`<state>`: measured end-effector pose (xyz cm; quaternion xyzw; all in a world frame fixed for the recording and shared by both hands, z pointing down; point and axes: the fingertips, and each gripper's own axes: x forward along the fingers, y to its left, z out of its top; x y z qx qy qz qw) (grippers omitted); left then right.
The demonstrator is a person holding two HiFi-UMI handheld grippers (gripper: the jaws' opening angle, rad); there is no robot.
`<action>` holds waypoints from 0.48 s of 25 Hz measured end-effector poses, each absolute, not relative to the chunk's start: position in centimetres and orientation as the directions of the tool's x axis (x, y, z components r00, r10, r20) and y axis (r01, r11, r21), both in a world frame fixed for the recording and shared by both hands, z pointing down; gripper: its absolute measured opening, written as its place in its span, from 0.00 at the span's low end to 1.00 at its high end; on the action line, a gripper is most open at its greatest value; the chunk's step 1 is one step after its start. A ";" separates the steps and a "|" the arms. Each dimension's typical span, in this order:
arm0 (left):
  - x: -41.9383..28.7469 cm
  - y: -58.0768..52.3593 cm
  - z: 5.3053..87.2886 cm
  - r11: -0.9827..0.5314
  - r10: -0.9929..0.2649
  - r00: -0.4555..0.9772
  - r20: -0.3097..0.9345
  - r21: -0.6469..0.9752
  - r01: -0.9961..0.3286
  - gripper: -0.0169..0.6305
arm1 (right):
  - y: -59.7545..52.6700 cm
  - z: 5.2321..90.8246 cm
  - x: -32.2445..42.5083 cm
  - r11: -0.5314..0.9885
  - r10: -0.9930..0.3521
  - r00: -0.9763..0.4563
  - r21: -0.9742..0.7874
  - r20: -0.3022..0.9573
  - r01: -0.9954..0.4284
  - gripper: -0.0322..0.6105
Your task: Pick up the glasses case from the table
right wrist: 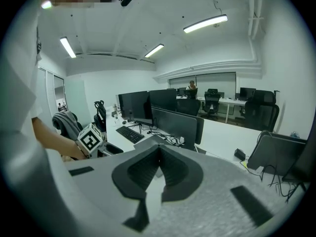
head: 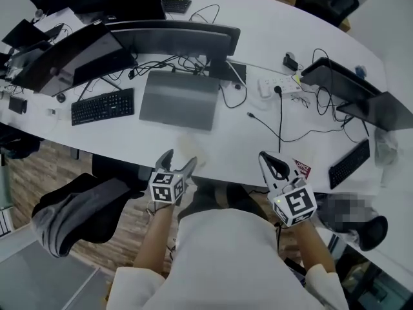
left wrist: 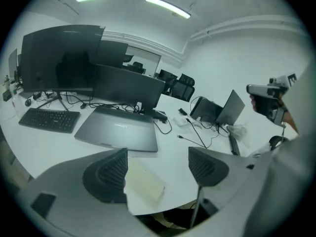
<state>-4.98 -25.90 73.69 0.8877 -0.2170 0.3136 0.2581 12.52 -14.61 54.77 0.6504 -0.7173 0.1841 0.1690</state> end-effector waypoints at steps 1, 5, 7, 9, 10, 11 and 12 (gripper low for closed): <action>-4.8 -25.9 74.7 -0.767 -0.218 0.696 0.684 0.321 -0.555 0.58 | -14.6 55.1 12.6 0.085 -0.867 -0.097 -0.048 0.488 -0.995 0.05; -4.0 -25.7 78.5 -0.749 -0.194 0.647 0.737 0.315 -0.583 0.59 | -14.2 57.0 13.0 0.076 -0.852 -0.094 -0.056 0.516 -0.996 0.05; -3.6 -25.7 80.4 -0.739 -0.184 0.622 0.761 0.310 -0.598 0.59 | -14.1 58.0 13.1 0.075 -0.845 -0.097 -0.063 0.527 -0.995 0.05; -3.3 -25.6 82.3 -0.722 -0.175 0.591 0.787 0.305 -0.621 0.59 | -14.3 58.8 13.3 0.078 -0.838 -0.105 -0.073 0.535 -0.994 0.05; -3.2 -25.7 83.2 -0.711 -0.172 0.574 0.800 0.303 -0.635 0.59 | -14.4 59.2 13.3 0.078 -0.835 -0.109 -0.079 0.539 -0.994 0.05; -3.2 -25.8 84.1 -0.698 -0.170 0.558 0.812 0.300 -0.650 0.59 | -14.5 59.6 13.4 0.078 -0.833 -0.112 -0.086 0.542 -0.993 0.05; -3.1 -25.8 85.0 -0.686 -0.168 0.541 0.824 0.297 -0.664 0.59 | -14.6 60.0 13.4 0.076 -0.830 -0.115 -0.093 0.546 -0.993 0.05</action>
